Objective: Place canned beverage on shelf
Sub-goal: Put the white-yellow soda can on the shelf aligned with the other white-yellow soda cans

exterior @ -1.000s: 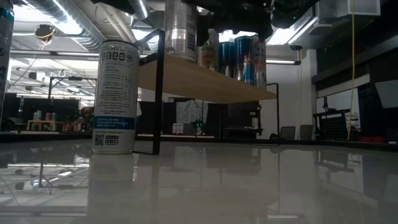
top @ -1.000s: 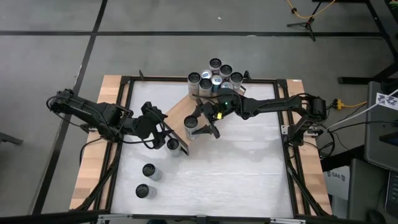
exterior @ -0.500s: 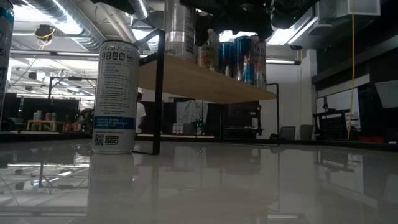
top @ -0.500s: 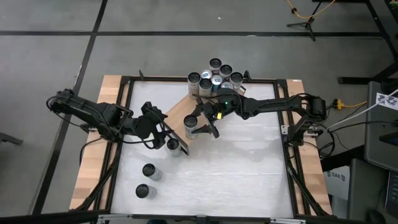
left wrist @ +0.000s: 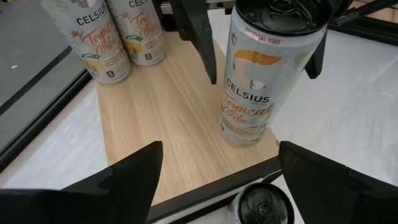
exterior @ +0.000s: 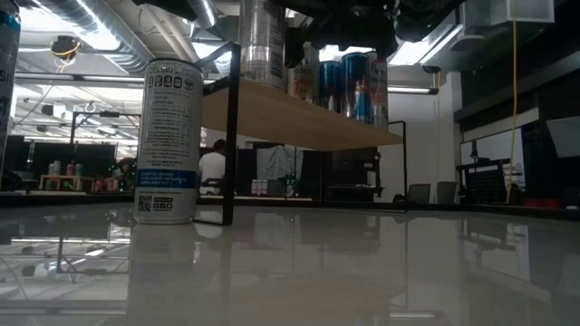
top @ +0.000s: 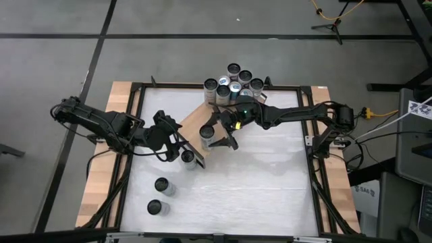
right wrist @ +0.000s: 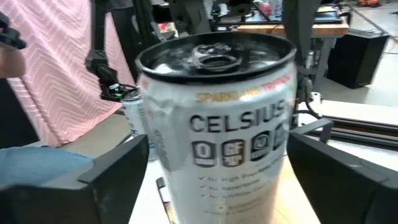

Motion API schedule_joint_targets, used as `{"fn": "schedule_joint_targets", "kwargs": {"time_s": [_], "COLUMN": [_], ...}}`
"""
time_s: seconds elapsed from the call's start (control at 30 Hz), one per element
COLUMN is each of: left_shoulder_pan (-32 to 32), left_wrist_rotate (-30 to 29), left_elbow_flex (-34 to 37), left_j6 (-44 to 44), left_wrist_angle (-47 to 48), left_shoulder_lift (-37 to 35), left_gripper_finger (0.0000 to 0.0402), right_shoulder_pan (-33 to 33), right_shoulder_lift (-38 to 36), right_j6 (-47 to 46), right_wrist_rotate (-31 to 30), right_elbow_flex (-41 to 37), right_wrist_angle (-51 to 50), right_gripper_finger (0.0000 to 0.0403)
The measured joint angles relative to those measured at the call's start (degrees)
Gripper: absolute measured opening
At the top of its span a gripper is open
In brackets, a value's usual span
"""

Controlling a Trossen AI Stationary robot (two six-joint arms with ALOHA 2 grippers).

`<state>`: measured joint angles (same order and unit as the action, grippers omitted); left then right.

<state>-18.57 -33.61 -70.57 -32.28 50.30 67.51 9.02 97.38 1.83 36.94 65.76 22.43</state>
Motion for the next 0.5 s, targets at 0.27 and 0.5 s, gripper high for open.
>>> {"fn": "schedule_joint_targets", "kwargs": {"time_s": [0.27,0.5], "left_shoulder_pan": [0.0,-0.01], "left_wrist_rotate": [0.01,0.01], "left_elbow_flex": [0.0,0.0], "left_j6": [-0.01,-0.02], "left_wrist_angle": [0.0,0.0], "left_shoulder_lift": [-0.02,-0.01], "left_gripper_finger": [0.0314,0.0314], "right_shoulder_pan": [0.0,0.0], "right_shoulder_lift": [-0.16,-2.15], "right_j6": [0.02,0.0], "right_wrist_rotate": [-1.48,-1.4], "right_elbow_flex": [0.0,0.0], "right_wrist_angle": [0.01,-0.18], "right_gripper_finger": [0.0397,0.0397]}}
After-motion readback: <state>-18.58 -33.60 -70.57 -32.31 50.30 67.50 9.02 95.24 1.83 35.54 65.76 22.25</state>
